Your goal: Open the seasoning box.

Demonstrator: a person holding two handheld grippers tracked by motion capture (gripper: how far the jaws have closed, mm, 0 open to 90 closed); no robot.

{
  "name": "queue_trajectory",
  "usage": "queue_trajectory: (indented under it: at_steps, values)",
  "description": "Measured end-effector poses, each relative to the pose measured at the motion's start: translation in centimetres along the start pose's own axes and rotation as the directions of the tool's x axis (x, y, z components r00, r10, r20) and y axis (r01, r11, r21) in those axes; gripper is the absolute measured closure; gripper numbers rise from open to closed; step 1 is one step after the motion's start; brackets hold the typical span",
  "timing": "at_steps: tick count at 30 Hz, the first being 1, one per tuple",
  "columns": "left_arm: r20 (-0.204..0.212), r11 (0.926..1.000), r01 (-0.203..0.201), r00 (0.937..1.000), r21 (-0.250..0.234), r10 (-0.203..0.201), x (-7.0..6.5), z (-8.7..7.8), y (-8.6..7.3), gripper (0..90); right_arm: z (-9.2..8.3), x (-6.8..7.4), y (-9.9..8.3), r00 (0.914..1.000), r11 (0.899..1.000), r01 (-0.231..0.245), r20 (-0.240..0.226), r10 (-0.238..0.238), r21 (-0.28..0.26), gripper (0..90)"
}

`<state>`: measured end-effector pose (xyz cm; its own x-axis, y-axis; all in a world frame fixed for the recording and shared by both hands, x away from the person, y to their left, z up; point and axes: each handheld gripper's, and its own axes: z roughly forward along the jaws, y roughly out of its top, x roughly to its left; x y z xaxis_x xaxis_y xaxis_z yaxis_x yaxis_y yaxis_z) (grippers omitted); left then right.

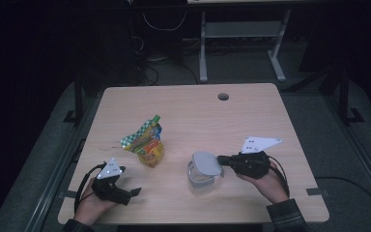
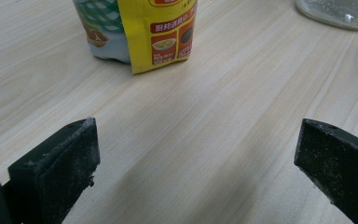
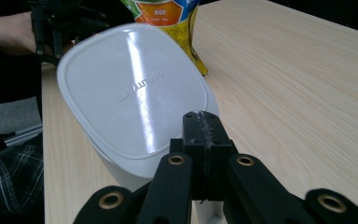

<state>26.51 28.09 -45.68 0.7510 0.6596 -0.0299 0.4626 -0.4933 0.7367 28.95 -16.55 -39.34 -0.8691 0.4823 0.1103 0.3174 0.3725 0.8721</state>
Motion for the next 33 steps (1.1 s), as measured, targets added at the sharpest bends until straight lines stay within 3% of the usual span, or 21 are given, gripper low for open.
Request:
queue_trajectory:
  at_steps: [33]
  values:
    - [0.000,1.0000,-0.002,1.0000,0.004,0.002,0.00,-0.01,-0.01,0.0,0.26,-0.31,-0.72,0.9998,0.999,0.005,0.020,-0.005,0.033,89.6]
